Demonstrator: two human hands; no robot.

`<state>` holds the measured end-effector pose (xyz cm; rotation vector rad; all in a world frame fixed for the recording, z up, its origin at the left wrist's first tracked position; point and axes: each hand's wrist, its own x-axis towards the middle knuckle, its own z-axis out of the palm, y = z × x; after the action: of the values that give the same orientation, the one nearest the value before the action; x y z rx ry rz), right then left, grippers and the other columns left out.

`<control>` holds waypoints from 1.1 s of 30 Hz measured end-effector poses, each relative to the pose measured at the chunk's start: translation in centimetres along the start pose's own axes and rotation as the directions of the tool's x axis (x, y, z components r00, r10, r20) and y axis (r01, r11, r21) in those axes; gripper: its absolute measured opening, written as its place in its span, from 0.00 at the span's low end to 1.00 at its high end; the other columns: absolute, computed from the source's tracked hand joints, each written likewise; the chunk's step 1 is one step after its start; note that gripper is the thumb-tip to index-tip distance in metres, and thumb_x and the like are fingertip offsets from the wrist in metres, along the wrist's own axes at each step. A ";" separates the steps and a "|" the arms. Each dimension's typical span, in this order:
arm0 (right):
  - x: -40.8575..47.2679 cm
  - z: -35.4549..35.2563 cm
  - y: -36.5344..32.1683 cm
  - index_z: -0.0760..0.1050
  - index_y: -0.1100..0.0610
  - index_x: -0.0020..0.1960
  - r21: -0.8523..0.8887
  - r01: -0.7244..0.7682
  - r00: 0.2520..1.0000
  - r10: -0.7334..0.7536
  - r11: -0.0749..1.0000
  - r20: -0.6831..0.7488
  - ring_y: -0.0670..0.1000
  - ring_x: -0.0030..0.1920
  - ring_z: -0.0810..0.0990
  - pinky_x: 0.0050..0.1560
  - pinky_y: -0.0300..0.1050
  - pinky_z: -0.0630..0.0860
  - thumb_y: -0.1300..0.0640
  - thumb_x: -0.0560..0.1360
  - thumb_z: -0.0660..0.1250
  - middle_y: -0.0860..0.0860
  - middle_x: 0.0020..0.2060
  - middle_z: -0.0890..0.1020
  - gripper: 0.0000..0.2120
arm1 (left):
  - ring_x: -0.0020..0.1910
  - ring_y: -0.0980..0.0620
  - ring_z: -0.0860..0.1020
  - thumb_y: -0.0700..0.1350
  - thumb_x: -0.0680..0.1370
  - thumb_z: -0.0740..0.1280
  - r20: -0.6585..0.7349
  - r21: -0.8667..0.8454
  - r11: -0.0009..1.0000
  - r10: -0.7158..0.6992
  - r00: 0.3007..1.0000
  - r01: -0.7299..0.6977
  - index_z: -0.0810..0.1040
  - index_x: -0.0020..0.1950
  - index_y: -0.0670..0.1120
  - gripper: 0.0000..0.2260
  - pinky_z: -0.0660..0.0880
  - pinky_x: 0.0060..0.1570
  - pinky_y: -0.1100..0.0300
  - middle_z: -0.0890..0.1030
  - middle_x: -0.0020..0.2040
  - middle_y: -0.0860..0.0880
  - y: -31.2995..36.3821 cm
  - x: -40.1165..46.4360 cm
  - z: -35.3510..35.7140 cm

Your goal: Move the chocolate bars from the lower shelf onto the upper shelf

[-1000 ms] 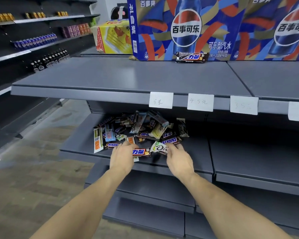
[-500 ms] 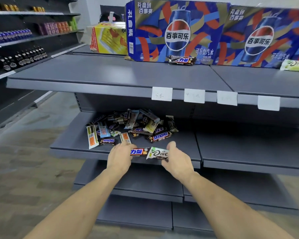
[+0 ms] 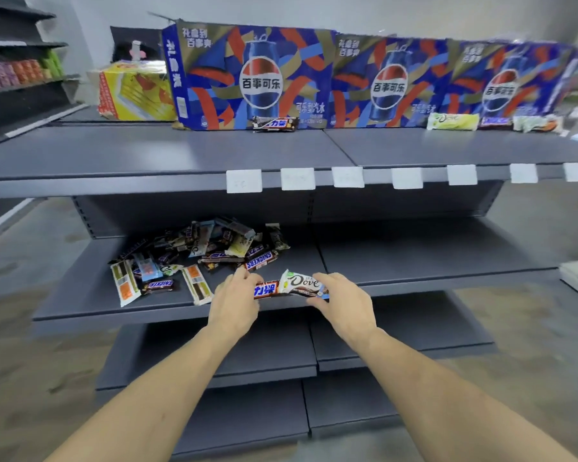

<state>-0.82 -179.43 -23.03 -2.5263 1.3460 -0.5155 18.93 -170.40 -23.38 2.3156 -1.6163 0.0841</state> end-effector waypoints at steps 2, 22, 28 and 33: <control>-0.6 -1.3 1.3 0.68 0.45 0.71 -0.001 -0.009 1.000 0.009 1.000 -0.019 0.47 0.53 0.78 0.51 0.44 0.77 0.43 0.77 0.65 0.42 0.60 0.75 0.24 | 0.56 0.51 0.73 0.43 0.75 0.68 -0.008 0.002 1.000 0.030 1.000 -0.030 0.72 0.65 0.54 0.19 0.71 0.55 0.56 0.72 0.58 0.54 1.9 0.3 -0.4; -3.5 -17.8 15.7 0.78 0.47 0.63 -0.202 0.105 0.899 -0.179 0.974 -0.399 0.52 0.58 0.75 0.58 0.49 0.68 0.46 0.70 0.75 0.43 0.54 0.82 0.22 | 0.53 0.53 0.72 0.51 0.77 0.69 -0.254 0.149 0.968 0.237 0.938 -0.204 0.73 0.67 0.55 0.19 0.70 0.51 0.58 0.76 0.57 0.55 23.8 1.7 -6.8; -3.3 -20.9 17.9 0.79 0.47 0.61 -0.237 0.132 0.856 -0.232 0.962 -0.461 0.52 0.55 0.76 0.55 0.49 0.70 0.46 0.68 0.76 0.43 0.52 0.83 0.22 | 0.52 0.52 0.72 0.49 0.76 0.69 -0.316 0.229 0.954 0.260 0.912 -0.192 0.74 0.66 0.54 0.18 0.69 0.51 0.57 0.76 0.57 0.54 26.4 2.1 -8.8; -1.6 -24.0 18.4 0.78 0.48 0.63 -0.239 0.152 0.829 -0.255 0.959 -0.497 0.52 0.57 0.75 0.56 0.50 0.70 0.46 0.71 0.74 0.44 0.54 0.82 0.22 | 0.54 0.51 0.73 0.49 0.76 0.70 -0.380 0.251 0.952 0.263 0.887 -0.175 0.75 0.66 0.52 0.18 0.71 0.53 0.56 0.77 0.57 0.52 28.2 4.1 -11.5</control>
<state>-25.33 -189.18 -8.15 -2.8292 1.3357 -1.2585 -4.13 -179.55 -5.32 2.0549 -1.6976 0.7763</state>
